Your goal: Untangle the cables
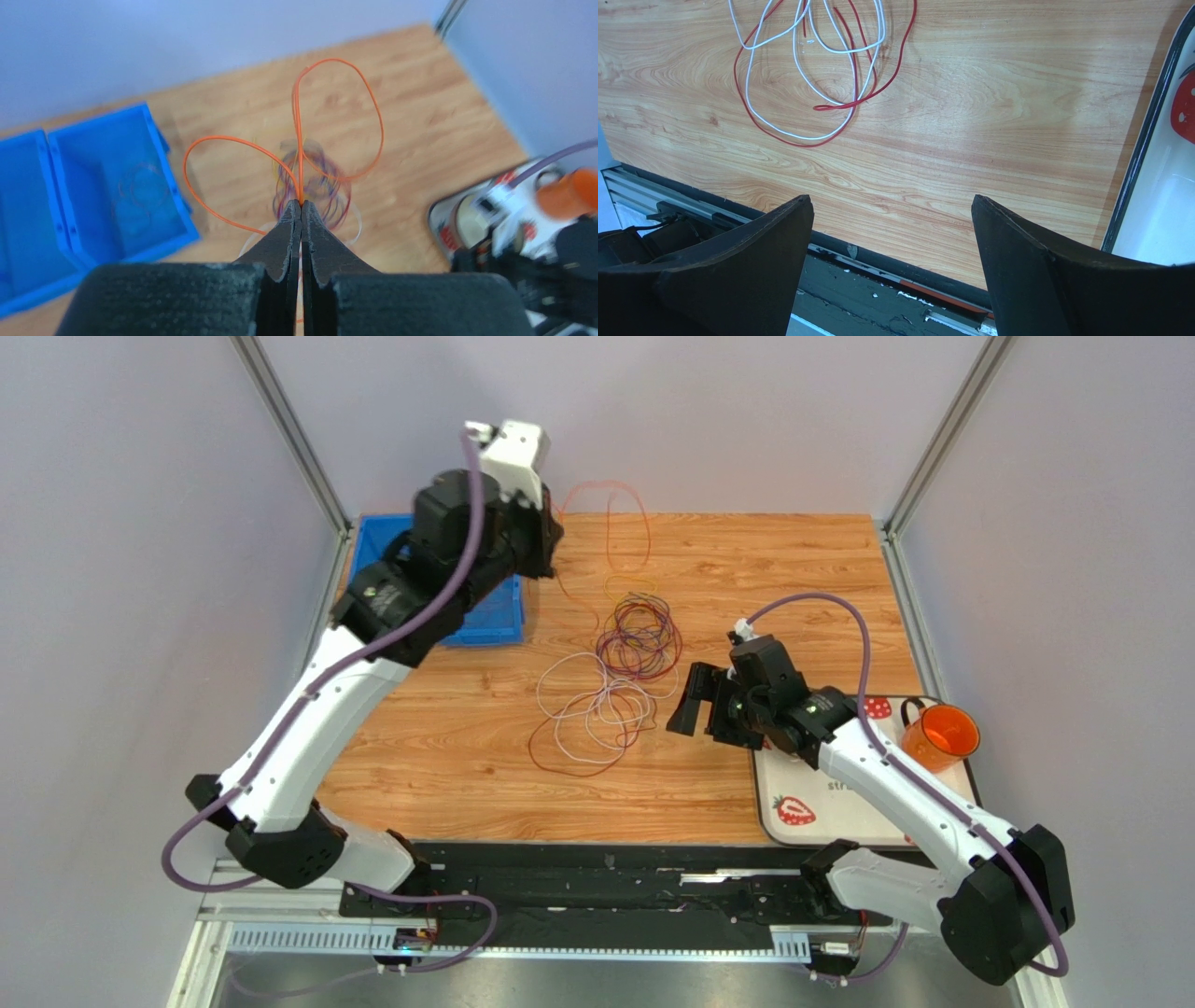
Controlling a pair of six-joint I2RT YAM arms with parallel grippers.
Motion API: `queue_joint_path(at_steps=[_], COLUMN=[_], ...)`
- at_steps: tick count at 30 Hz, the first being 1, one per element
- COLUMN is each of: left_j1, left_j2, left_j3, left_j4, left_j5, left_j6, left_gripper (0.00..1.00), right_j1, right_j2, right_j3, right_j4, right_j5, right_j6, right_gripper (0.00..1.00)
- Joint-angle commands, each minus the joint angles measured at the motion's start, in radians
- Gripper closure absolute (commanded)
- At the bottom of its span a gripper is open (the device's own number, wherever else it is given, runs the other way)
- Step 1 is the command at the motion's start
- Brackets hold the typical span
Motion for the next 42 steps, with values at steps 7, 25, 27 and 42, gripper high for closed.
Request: queue_joint_path(at_steps=[7, 25, 27, 42], left_j1=[0.07, 0.541, 0.578, 0.823], left_j2=[-0.06, -0.088, -0.067, 0.18], left_j3=[-0.332, -0.206, -0.183, -0.056], left_j4=[0.025, 0.059, 0.066, 0.152], left_j5=[-0.015, 0.064, 0.078, 0.195], left_j6=[-0.077, -0.035, -0.049, -0.132], left_gripper=[1.0, 1.0, 1.0, 1.0], right_j1=[0.001, 0.003, 0.001, 0.003], right_j2=[-0.009, 0.015, 0.017, 0.038], right_j3=[-0.01, -0.001, 0.001, -0.021], right_j4=[0.036, 0.048, 0.046, 0.048], right_j5=[-0.016, -0.036, -0.036, -0.023], right_j6=[0.001, -0.024, -0.03, -0.053], right_gripper=[0.12, 0.12, 0.12, 0.12])
